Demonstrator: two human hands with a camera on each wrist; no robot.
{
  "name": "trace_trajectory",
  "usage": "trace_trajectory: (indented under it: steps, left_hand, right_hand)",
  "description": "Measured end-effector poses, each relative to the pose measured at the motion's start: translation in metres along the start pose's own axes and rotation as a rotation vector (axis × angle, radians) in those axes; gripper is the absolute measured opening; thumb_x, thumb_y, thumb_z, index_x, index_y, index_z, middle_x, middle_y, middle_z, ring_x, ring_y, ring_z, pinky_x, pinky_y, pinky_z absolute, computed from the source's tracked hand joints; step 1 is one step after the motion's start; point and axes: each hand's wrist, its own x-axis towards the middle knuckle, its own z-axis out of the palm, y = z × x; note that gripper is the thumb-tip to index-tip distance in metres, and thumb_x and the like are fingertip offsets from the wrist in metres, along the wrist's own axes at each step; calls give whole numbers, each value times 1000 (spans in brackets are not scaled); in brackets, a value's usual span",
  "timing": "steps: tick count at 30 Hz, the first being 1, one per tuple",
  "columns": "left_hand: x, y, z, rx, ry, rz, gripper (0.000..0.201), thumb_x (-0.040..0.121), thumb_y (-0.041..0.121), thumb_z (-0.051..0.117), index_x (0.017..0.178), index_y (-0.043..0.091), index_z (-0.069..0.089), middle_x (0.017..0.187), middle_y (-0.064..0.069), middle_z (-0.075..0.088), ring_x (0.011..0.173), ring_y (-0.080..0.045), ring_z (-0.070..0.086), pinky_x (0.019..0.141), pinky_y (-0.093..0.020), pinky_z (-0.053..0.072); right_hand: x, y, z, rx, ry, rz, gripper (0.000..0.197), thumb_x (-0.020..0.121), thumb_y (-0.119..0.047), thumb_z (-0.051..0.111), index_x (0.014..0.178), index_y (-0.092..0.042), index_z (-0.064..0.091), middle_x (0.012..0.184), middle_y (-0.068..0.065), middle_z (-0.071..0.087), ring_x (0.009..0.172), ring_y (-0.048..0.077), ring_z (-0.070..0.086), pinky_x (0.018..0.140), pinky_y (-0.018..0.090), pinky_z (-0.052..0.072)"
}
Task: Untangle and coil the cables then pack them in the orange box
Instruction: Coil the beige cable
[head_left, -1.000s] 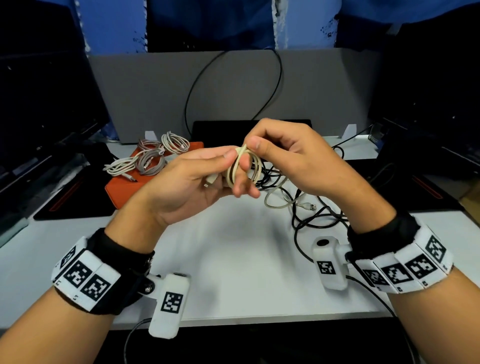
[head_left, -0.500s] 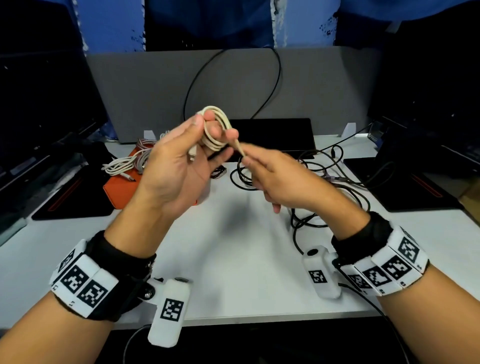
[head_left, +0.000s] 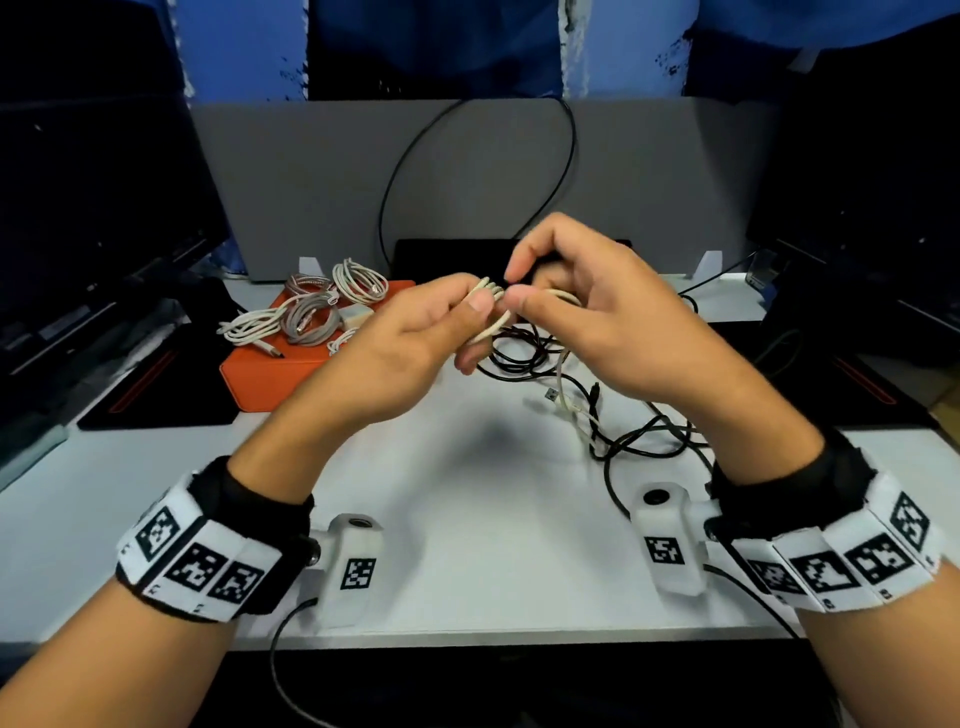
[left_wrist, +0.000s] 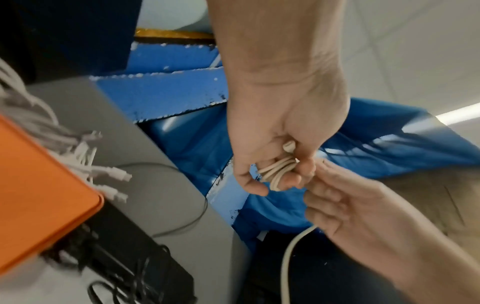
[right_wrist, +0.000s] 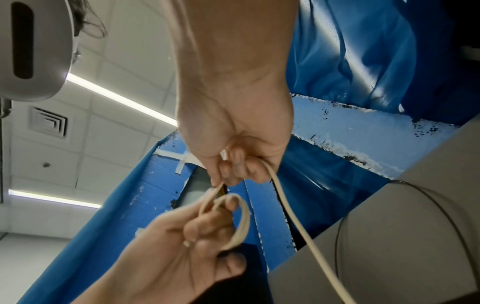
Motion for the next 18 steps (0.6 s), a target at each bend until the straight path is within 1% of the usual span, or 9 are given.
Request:
trace_trajectory:
  steps: [2,4,5,8,9,11,13,15,18]
  left_hand:
    - [-1,4,3,-164,-33,-44,41,112,25,31,99,-4,59,66,3,42,64,-14,40,62,-20,39]
    - [-2,5,6,-273,-77,-57,44,111,21,30,103,-12,57,63,9,43,63,-12,39,59,-16,38]
    - [-2,5,6,-332,-93,-57,41,110,18,30,102,-13,55,62,12,44,62,-11,40,59,-15,39]
    - [-2,9,9,-521,-91,-94,23,107,12,37,97,1,55,60,4,43,63,-13,45,57,-13,43]
    - [-2,11,11,-570,-82,-119,20,106,12,39,95,4,53,59,3,45,64,-15,49,56,-11,44]
    - [-2,14,13,-635,-78,-156,19,103,13,37,94,5,52,58,1,47,66,-17,55,54,-10,45]
    - [-3,16,12,-661,-72,-180,23,104,17,36,94,5,53,57,0,45,65,-17,56,58,-12,47]
    - [-4,16,7,-698,-81,-214,30,106,24,36,98,5,58,59,-1,41,64,-18,52,70,-19,50]
    - [-5,14,2,-706,-112,-223,32,108,26,35,101,7,60,61,1,37,64,-17,47,84,-33,47]
  right_hand:
    - [2,4,4,-3,94,-22,10,102,-24,63,110,-19,60,64,-12,54,61,7,46,63,28,39]
    - [3,6,9,-8,136,-36,13,101,-30,63,111,-21,66,67,-7,56,64,13,50,65,36,45]
    - [5,8,11,-18,132,-35,15,102,-33,62,108,-21,70,70,-2,60,66,19,53,66,40,47]
    - [6,11,12,-19,74,-24,36,106,-43,50,98,-15,71,77,13,63,64,30,53,62,49,48]
    - [7,12,12,-23,67,-24,39,107,-44,47,96,-14,70,78,17,62,64,31,53,61,49,48]
    - [6,12,11,-44,75,-34,40,108,-43,45,94,-14,69,79,17,64,65,28,55,61,44,48]
    - [6,12,10,-61,97,-59,39,109,-41,45,92,-16,70,82,15,66,75,29,63,71,47,52]
    - [6,13,10,-59,121,-73,39,109,-40,45,92,-15,69,85,15,67,82,33,64,77,52,51]
    - [7,13,10,-41,115,-89,39,108,-40,45,95,-12,69,87,15,66,82,34,63,76,54,50]
